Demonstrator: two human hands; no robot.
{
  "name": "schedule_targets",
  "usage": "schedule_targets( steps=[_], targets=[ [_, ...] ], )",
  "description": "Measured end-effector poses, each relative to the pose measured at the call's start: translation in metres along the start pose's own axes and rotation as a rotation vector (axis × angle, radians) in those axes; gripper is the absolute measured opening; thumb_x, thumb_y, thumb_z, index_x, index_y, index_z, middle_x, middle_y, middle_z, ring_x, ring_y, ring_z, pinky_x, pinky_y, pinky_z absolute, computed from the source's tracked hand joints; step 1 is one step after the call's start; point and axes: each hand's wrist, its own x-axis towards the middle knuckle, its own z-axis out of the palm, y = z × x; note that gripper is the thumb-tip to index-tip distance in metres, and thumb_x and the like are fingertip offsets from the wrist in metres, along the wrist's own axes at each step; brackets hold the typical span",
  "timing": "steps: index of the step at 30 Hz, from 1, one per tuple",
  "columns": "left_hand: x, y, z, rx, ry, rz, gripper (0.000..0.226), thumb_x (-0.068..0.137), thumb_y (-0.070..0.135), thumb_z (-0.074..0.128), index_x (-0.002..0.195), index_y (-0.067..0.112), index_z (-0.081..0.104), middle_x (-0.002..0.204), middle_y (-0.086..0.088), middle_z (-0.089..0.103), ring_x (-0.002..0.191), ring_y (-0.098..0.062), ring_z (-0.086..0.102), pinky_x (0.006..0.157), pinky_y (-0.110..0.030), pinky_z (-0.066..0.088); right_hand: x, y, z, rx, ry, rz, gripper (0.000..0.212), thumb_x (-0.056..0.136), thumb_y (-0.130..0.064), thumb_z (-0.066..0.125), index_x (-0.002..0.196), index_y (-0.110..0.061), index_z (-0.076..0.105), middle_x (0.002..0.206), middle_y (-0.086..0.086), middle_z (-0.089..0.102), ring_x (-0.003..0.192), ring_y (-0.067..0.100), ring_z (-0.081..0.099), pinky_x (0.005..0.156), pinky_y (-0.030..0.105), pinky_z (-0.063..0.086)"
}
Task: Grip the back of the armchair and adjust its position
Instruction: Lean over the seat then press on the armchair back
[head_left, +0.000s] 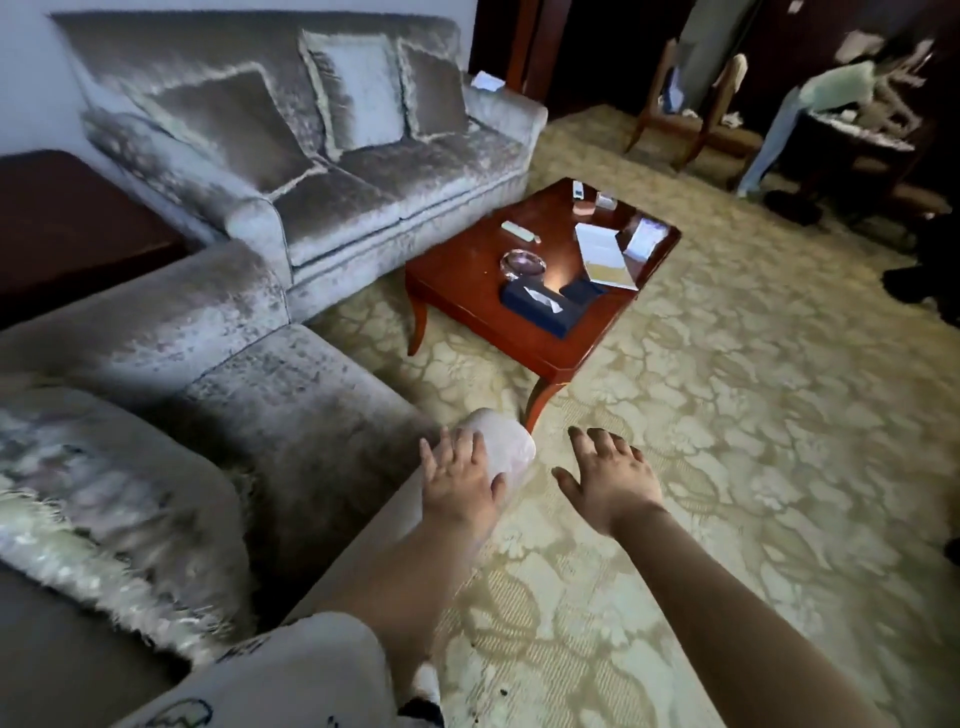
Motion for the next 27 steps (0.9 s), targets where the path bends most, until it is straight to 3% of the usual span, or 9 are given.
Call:
schedule_targets(
  steps=[4, 7, 9, 12, 16, 19, 23, 27],
  targets=[
    [0.052, -0.028, -0.006, 0.044, 0.017, -0.048, 0.067, 0.095, 0.052, 0.024, 0.149, 0.013, 0.016, 0.155, -0.015, 0.022, 0.144, -0.032, 0.013, 0.114, -0.055, 0.004, 0.081, -0.004, -0.007, -0.005, -0.035, -0.054, 0.064, 0.095, -0.055, 0.028, 0.147, -0.019, 0.019, 0.148, 0.009, 0.034, 0.132, 0.031, 0.036, 0.107, 0.043, 0.032],
    [0.074, -0.055, 0.006, 0.061, -0.068, -0.148, 0.068, 0.096, 0.051, 0.018, 0.15, 0.01, 0.008, 0.157, -0.016, 0.014, 0.145, -0.033, 0.008, 0.114, -0.055, 0.005, 0.123, -0.021, 0.01, 0.064, -0.109, -0.111, 0.062, 0.095, -0.054, 0.03, 0.146, -0.019, 0.021, 0.146, 0.009, 0.036, 0.131, 0.03, 0.039, 0.103, 0.042, 0.035],
    [0.078, -0.071, 0.02, 0.009, -0.131, -0.267, 0.07, 0.096, 0.053, 0.016, 0.15, 0.011, 0.002, 0.158, -0.015, 0.007, 0.145, -0.033, 0.004, 0.116, -0.054, 0.006, 0.141, -0.03, 0.03, 0.083, -0.176, -0.168, 0.063, 0.095, -0.054, 0.03, 0.146, -0.019, 0.02, 0.146, 0.009, 0.038, 0.128, 0.03, 0.042, 0.101, 0.042, 0.038],
    [0.07, -0.085, 0.046, -0.061, -0.168, -0.458, 0.071, 0.094, 0.054, 0.023, 0.15, 0.012, 0.009, 0.158, -0.014, 0.012, 0.144, -0.032, 0.006, 0.114, -0.052, 0.004, 0.165, -0.038, 0.06, 0.012, -0.258, -0.318, 0.061, 0.096, -0.053, 0.032, 0.146, -0.02, 0.025, 0.141, 0.008, 0.042, 0.121, 0.028, 0.048, 0.096, 0.041, 0.042],
    [0.076, -0.087, 0.067, -0.014, -0.275, -0.691, 0.073, 0.093, 0.059, 0.022, 0.15, 0.015, 0.009, 0.158, -0.012, 0.013, 0.145, -0.032, 0.006, 0.114, -0.055, 0.006, 0.221, -0.049, 0.076, 0.105, -0.388, -0.389, 0.054, 0.094, -0.042, 0.042, 0.139, -0.013, 0.039, 0.141, 0.013, 0.044, 0.128, 0.034, 0.042, 0.105, 0.045, 0.035],
    [0.101, -0.074, 0.075, -0.031, -0.378, -0.83, 0.076, 0.092, 0.062, 0.021, 0.149, 0.014, 0.01, 0.157, -0.01, 0.014, 0.145, -0.029, 0.007, 0.115, -0.053, 0.005, 0.267, -0.05, 0.089, 0.048, -0.337, -0.566, 0.05, 0.093, -0.042, 0.041, 0.134, -0.013, 0.043, 0.137, 0.013, 0.049, 0.125, 0.03, 0.046, 0.106, 0.041, 0.038],
    [0.143, -0.049, 0.105, -0.139, -0.393, -0.894, 0.077, 0.092, 0.063, 0.022, 0.149, 0.014, 0.011, 0.157, -0.006, 0.016, 0.145, -0.025, 0.009, 0.116, -0.049, 0.009, 0.321, -0.052, 0.109, 0.068, -0.373, -0.645, 0.056, 0.093, -0.052, 0.039, 0.138, -0.019, 0.038, 0.134, 0.007, 0.05, 0.121, 0.027, 0.049, 0.098, 0.039, 0.045],
    [0.188, -0.042, 0.154, -0.285, -0.518, -0.84, 0.074, 0.093, 0.061, 0.023, 0.149, 0.014, 0.015, 0.158, -0.006, 0.015, 0.145, -0.024, 0.008, 0.116, -0.042, 0.009, 0.373, -0.063, 0.142, 0.028, -0.482, -0.535, 0.043, 0.095, -0.041, 0.037, 0.129, -0.016, 0.047, 0.127, 0.011, 0.049, 0.118, 0.032, 0.048, 0.094, 0.042, 0.043]
  ],
)
